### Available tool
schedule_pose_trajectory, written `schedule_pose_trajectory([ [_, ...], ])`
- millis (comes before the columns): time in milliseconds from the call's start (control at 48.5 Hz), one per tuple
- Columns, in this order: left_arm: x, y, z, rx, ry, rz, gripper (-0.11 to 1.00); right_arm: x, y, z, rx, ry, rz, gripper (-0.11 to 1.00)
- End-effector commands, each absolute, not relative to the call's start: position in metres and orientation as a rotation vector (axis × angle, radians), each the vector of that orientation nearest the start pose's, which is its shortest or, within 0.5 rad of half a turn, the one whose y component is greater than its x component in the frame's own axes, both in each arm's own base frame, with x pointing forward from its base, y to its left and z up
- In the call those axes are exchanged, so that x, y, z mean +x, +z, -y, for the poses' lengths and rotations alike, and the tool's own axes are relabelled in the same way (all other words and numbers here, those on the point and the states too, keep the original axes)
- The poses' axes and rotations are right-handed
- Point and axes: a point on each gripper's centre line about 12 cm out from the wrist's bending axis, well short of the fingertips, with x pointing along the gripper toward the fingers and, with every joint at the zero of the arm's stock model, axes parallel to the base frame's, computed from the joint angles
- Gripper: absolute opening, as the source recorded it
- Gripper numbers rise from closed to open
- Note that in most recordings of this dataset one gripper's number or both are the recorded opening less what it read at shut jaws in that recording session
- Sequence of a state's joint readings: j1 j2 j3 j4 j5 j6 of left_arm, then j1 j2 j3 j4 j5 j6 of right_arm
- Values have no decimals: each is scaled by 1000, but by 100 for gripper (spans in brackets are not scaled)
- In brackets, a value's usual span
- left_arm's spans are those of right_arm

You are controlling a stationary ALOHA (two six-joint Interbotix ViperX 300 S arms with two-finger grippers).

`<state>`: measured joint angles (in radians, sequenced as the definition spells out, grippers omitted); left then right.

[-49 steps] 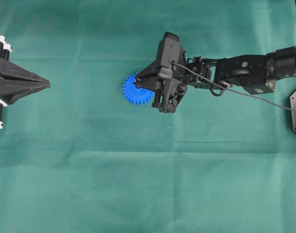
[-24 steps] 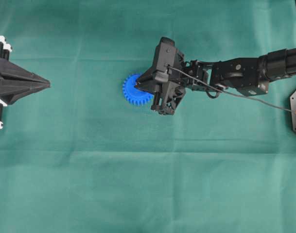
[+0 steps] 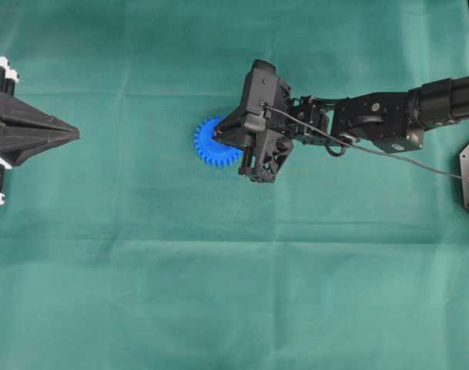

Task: Insert the shaft placed at a random location into the center hole of the medium gear at another random location.
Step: 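Open the right gripper and raise it away from the gear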

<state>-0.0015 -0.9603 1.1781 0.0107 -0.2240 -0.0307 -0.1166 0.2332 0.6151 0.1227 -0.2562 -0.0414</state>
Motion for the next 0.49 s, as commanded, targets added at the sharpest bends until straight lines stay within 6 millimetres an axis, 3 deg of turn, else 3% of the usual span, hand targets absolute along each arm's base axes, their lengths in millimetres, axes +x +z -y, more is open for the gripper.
schedule_pose_trajectory([
  [0,202,291,1,-20,-5,23,1,426,126,54,105,-170,-549,14],
  [268,202,290,1,-20,-4,15,1,426,125,53,103,-167,-548,18],
  [474,202,290,1,-20,-4,15,1,427,127,53,102,-166,-539,74],
])
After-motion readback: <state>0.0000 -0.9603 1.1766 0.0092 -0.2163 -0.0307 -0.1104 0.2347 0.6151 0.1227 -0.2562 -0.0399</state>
